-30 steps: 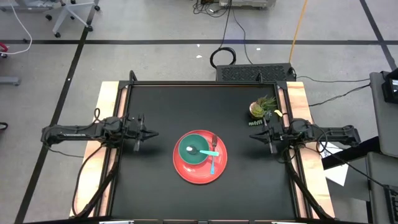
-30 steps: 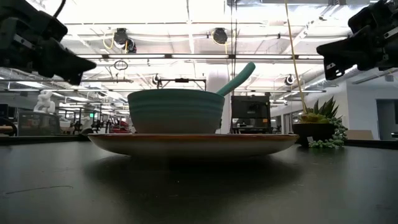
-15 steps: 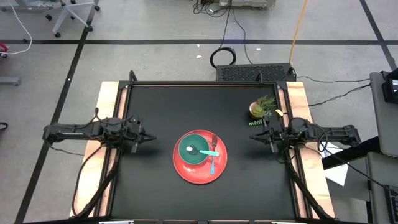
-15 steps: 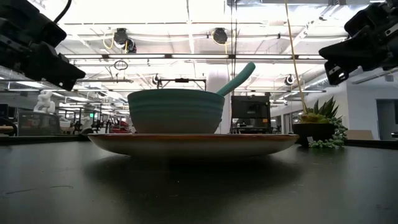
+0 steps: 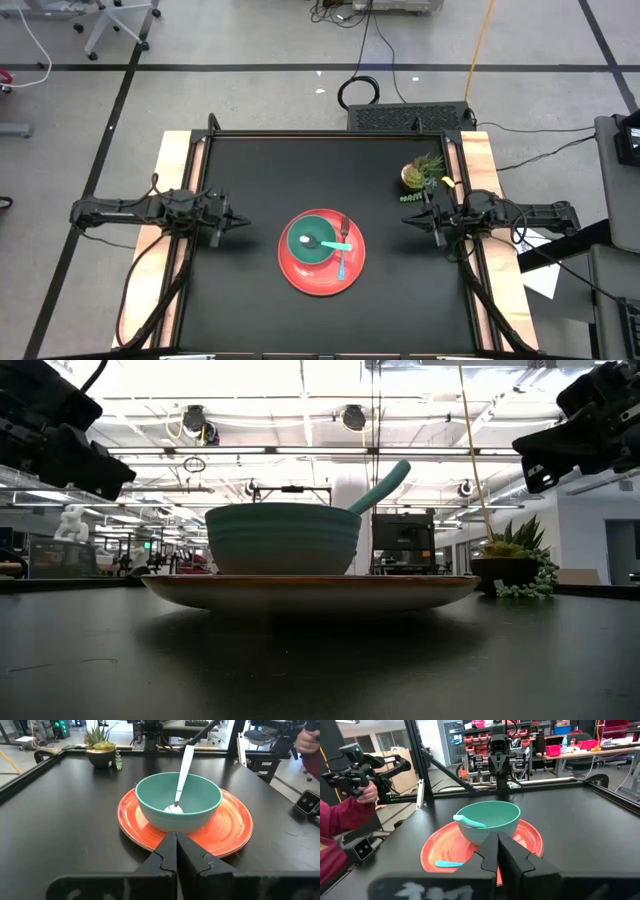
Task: Set table place
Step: Return to Home Position
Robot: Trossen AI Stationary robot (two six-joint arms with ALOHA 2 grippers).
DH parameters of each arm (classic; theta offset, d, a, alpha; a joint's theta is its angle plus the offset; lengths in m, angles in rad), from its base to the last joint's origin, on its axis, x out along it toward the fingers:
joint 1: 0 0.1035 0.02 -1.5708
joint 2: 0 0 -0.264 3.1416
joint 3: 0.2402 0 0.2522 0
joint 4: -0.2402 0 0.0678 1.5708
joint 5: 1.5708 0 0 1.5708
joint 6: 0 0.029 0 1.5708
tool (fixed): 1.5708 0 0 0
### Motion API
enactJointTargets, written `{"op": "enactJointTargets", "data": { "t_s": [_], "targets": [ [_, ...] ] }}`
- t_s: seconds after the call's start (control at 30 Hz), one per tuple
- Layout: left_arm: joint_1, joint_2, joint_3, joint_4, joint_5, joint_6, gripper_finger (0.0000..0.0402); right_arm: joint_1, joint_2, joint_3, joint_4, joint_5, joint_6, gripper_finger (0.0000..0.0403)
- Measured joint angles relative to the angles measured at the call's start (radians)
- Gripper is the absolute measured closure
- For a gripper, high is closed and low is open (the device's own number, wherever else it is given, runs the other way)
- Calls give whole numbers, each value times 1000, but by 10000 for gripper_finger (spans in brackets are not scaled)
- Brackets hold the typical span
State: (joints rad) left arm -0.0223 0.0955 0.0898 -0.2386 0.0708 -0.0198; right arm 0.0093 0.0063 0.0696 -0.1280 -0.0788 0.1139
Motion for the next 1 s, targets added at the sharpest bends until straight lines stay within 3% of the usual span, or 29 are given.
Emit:
{"op": "enactJointTargets", "data": {
  "t_s": [0.43,1.0],
  "targets": [
    [0,-52,0,3,1,13,401,-1,1,-49,133,3,-5,403],
    [0,-51,0,9,10,-46,389,-1,1,-52,146,3,24,403]
  ]
}}
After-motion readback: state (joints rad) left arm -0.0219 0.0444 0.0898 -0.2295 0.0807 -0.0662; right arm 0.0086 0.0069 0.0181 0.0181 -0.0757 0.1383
